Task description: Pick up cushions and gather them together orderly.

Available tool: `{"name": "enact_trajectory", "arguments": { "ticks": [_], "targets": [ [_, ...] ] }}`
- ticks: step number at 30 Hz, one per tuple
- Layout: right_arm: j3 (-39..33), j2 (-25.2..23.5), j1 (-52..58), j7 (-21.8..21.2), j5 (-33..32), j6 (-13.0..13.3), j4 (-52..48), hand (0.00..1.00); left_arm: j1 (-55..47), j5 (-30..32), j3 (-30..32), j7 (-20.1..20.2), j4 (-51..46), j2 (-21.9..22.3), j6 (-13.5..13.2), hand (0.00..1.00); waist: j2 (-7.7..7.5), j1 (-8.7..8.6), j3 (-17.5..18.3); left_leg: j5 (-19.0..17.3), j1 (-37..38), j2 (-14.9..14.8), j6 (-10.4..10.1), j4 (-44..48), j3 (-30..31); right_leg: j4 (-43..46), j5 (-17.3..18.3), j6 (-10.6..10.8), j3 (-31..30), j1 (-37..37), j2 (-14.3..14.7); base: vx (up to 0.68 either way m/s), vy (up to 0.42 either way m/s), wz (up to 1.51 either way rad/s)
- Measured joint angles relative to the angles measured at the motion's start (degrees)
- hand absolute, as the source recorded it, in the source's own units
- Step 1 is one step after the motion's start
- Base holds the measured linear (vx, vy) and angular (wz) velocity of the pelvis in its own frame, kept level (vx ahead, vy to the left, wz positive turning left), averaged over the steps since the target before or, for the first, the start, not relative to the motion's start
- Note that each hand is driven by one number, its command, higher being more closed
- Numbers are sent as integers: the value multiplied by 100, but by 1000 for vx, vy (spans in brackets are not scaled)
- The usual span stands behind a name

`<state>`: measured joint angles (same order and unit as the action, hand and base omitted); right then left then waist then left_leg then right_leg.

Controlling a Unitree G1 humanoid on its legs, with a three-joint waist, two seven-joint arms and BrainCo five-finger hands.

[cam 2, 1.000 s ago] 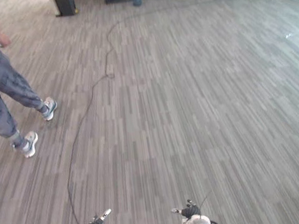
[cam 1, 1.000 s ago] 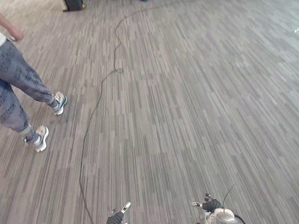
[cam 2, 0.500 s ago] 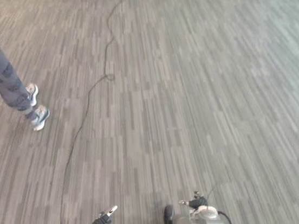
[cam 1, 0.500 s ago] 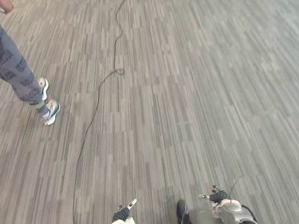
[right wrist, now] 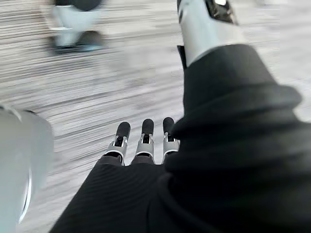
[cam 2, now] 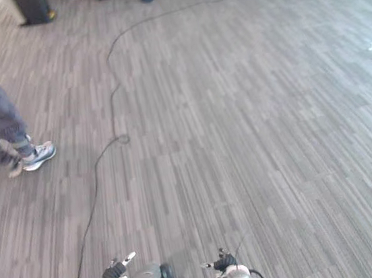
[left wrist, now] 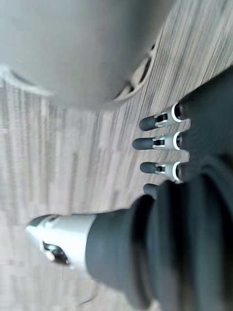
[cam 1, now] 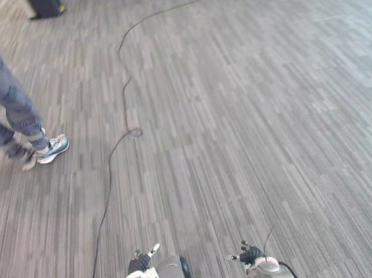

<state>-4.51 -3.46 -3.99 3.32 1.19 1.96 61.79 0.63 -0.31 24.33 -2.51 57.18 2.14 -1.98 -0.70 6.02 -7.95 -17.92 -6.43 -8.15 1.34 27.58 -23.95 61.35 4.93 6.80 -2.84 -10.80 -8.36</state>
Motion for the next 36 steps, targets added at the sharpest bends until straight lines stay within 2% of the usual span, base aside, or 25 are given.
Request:
{"name": "enact_trajectory", "arguments": {
  "ticks": [2, 4, 5, 7, 8, 9, 10, 11, 13, 14, 15, 16, 17, 20, 22, 23, 25, 26, 27, 28, 30, 31, 32, 33, 36],
  "targets": [
    [17, -5, 131, -1, 39, 100, -110, 0, 40, 1, 3, -13, 115, 9, -9, 0, 29, -27, -13, -75, 697, 9, -129, -575, -409, -14, 416, -357, 773, -611, -52, 449, 139, -107],
    [16, 2, 107, 4, 116, 133, -217, 0, 55, 11, 0, -12, 208, 4, -13, 0, -6, -137, -13, -111, 1240, 44, -206, -923, -699, -831, 625, -579, 1578, -882, -88, 371, 78, -78],
    [11, 34, 110, 3, 121, 146, -221, 0, 34, 14, -56, -6, 234, 23, -13, 0, -47, -253, 0, -104, 1556, 116, -217, -1146, -836, -1735, 614, -623, 2026, -915, -76, 354, 30, -42],
    [-9, 153, 105, -1, 121, 146, -232, 0, 55, 17, -188, 16, 322, 90, -11, 0, -53, -387, -3, -111, 1941, 292, -272, -1557, -967, -3248, 285, -695, 2444, -943, -63, 350, 2, -12],
    [-120, 179, 84, -16, 122, 135, -230, 0, 51, 20, -247, 26, 320, 147, -11, 0, -58, -447, 4, -148, 2194, 425, -458, -1850, -994, -3962, -26, -702, 2462, -938, -60, 411, -39, 12],
    [-167, 179, 82, -25, 124, 131, -232, 0, 55, 21, -273, 27, 308, 167, -11, 0, -49, -488, 13, -167, 2413, 492, -594, -2044, -979, -4106, -407, -841, 2440, -949, -46, 581, -84, 12],
    [-140, 245, 55, -47, 147, 71, -220, 0, -16, 24, -233, 28, 313, 213, -11, 0, 13, -532, 99, -96, 2627, 467, -713, -2111, -824, -3862, -477, -1186, 2421, -945, 97, 524, -117, -5],
    [-120, 256, 36, -68, 170, 36, -176, 0, -47, 26, -147, 27, 301, 221, -17, 0, 125, -529, 139, -29, 2631, 324, -799, -1928, -718, -3732, -274, -1305, 2415, -945, 201, 558, -205, -36],
    [-112, 249, 51, -91, 244, -6, -186, 0, -153, 26, -42, 7, 298, 178, -4, 0, 236, -546, 265, 69, 2094, -178, -641, -365, -111, -3575, 108, -1267, 2322, -876, 489, 486, -244, -60],
    [-136, 251, 46, -90, 260, -18, -230, 0, -111, 27, -44, 2, 298, 165, 4, 0, 326, -549, 212, 514, 1492, -477, -368, 1058, 267, -3583, 317, -1299, 2206, -735, 679, 520, -199, -81],
    [-83, 247, 33, -82, 255, -26, -231, 0, -108, 28, -44, 5, 264, 168, 7, 0, 433, -512, 169, 1501, 977, -773, -293, 2220, 514, -3695, 432, -1353, 2014, -498, 907, 513, -143, -92],
    [-11, 277, 23, -71, 254, -40, -208, 0, -116, 30, -50, 4, 237, 160, 4, 0, 496, -452, 146, 1601, 763, -902, -355, 2787, 610, -3776, 516, -1423, 1877, -338, 1040, 546, -21, -125],
    [57, 314, -15, -48, 225, -62, -123, 0, -137, 29, -58, 3, 191, 152, -1, 0, 508, -363, 58, 1282, 269, -996, -294, 3694, 779, -3934, 666, -1485, 1561, 61, 1227, 571, 37, -124],
    [79, 295, -49, -35, 165, -135, 244, 0, -186, 10, -116, 26, -59, 34, -69, 0, 273, -246, 21, 676, -827, -521, -223, 3519, 1025, -4572, 875, -1400, 923, 1085, 1213, 684, 59, -102],
    [188, 287, -59, -18, 106, -165, 247, 0, -277, -1, -86, 27, -222, 75, -118, 0, 257, -198, 33, 508, -1368, -315, -293, 2400, 1047, -4967, 952, -1337, 517, 1529, 1207, 605, 132, -101],
    [206, 264, -68, -20, 102, -171, 224, 0, -323, -54, -49, 30, -292, 82, -118, 0, 250, -152, 41, 512, -1606, -144, -366, 1330, 1140, -5119, 1021, -1300, 257, 1748, 1158, 527, 170, -106],
    [285, 246, -95, -24, 101, -191, 212, 0, -334, -139, -64, 49, -394, 112, -135, 0, 232, -29, 50, 723, -1932, 82, -565, 24, 1368, -5191, 1247, -1122, -143, 2007, 1025, 733, 305, -104],
    [320, 228, -117, -30, 101, -201, 212, 0, -338, -147, -60, 43, -447, 147, -135, 0, 250, 7, 60, 947, -1974, 81, -526, -499, 1345, -5210, 1348, -1077, -310, 2157, 978, 986, 462, -117],
    [429, 161, -103, -50, 94, -219, 213, 0, -357, -149, -53, 43, -430, 163, -129, 0, 263, 62, 143, 1880, -1932, 71, -390, -639, 1297, -5097, 1453, -1010, -597, 2334, 865, 860, 415, -110],
    [437, 98, -108, -58, 94, -231, 215, 0, -336, -139, -60, 46, -377, 67, -119, 0, 105, 61, 231, 1707, -1919, 131, -169, -464, 1144, -4908, 1470, -949, -712, 2274, 769, 823, 406, -108],
    [552, 14, -110, -111, 94, -217, 207, 0, -227, -88, -69, 33, -185, -29, -92, 0, -12, 54, 307, 919, -1691, 38, 76, 167, 798, -3581, 974, -328, -923, 1804, 639, 765, 411, -83],
    [548, 19, -103, -109, 95, -207, 206, 0, -205, -87, -85, 33, -137, -61, -93, 0, -48, 54, 312, 709, -1483, 76, 135, 240, 662, -2887, 713, -128, -925, 1577, 598, 836, 489, -83],
    [525, 45, -102, -112, 99, -154, 199, 0, -167, -87, -133, 30, -72, -96, -90, 0, -119, 43, 282, 421, -1037, 189, 104, 233, 464, -1391, 149, 195, -830, 1026, 451, 644, 365, -72],
    [526, 90, -81, -112, 104, -84, 197, 0, -141, -87, -131, 25, 2, -90, -78, 0, -92, 7, 262, 245, -652, 282, 49, 172, 390, -358, -56, 142, -618, 561, 355, 714, 389, -74],
    [490, 196, 73, -110, 125, -14, 28, 0, -54, -87, -144, 18, 195, 24, -54, 0, 46, -75, 228, 162, 476, 382, 2, -558, 144, 265, 372, -305, 355, -471, 170, 470, 222, -53]
  ]
}}
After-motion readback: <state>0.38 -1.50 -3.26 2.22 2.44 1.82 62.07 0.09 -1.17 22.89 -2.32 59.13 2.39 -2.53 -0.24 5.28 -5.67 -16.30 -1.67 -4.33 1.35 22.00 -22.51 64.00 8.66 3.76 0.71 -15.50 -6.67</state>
